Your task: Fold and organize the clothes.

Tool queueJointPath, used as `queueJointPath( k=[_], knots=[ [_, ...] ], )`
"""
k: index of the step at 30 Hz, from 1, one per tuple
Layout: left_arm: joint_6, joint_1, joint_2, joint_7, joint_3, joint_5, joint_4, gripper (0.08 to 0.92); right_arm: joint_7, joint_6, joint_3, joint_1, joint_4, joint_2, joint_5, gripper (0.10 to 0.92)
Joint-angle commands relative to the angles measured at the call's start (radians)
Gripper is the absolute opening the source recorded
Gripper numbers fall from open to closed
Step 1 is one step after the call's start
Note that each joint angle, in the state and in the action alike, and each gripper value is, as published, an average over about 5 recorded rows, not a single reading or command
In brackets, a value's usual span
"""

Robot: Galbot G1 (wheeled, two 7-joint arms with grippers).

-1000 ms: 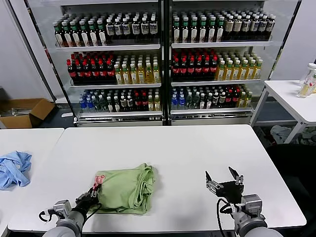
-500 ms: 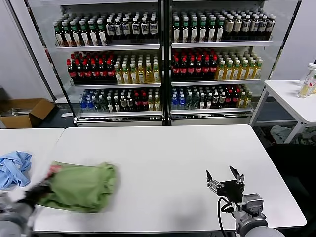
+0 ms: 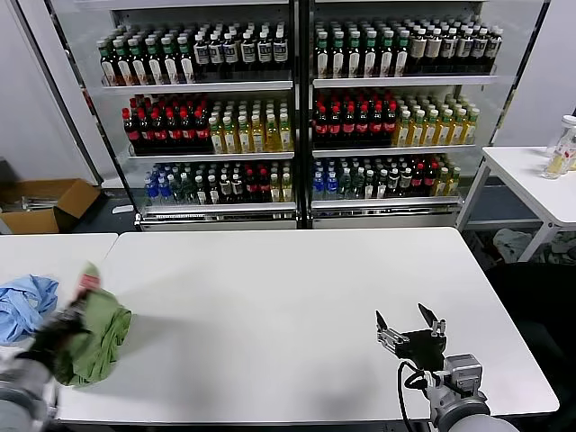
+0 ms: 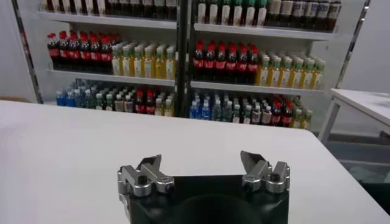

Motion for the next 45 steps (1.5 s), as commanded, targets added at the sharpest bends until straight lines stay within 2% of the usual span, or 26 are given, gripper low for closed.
queueJointPath(
  k=[1,8,13,16,19,25,29,33,38,45],
  knots=[
    [-0.026,-0.087,-0.282,0.041,0.876,0.567,0.038,0.107,0.002,-0.003,0.01,-0.01,0.007,0.0,0.008,0.823],
    [-0.093,-0.255,-0.366,-0.038,0.819,0.57,0.167,0.107,0.004,-0.003,0.0,0.0,0.004,-0.006,0.007,0.823],
    [-0.136,-0.284,-0.389,-0.061,0.824,0.58,0.212,0.116,0.005,-0.003,0.0,0.021,-0.002,-0.017,0.011,0.823],
    [-0.163,-0.293,-0.358,-0.042,0.802,0.577,0.188,0.174,0.0,-0.003,0.0,0.042,-0.013,-0.024,0.018,0.823],
    [-0.179,-0.295,-0.292,0.006,0.737,0.56,0.12,0.259,-0.009,-0.002,-0.017,0.09,-0.043,-0.027,0.04,0.823],
    [-0.204,-0.208,-0.101,0.097,0.527,0.659,0.001,0.433,0.007,-0.003,-0.182,0.266,-0.134,0.036,0.225,0.823],
    [-0.219,-0.134,-0.02,0.119,0.363,0.694,-0.014,0.554,0.023,-0.003,-0.392,0.388,-0.261,0.119,0.241,0.823],
    [-0.219,-0.078,0.003,0.125,0.244,0.689,-0.025,0.666,0.028,-0.004,-0.559,0.5,-0.41,0.207,0.227,0.823],
    [-0.219,-0.024,-0.006,0.125,0.178,0.694,-0.027,0.794,0.038,-0.004,-0.63,0.575,-0.549,0.268,0.229,0.823],
    [-0.217,-0.032,-0.04,0.135,0.202,0.725,-0.02,0.822,0.056,-0.006,-0.654,0.599,-0.625,0.308,0.247,0.823]
  ],
)
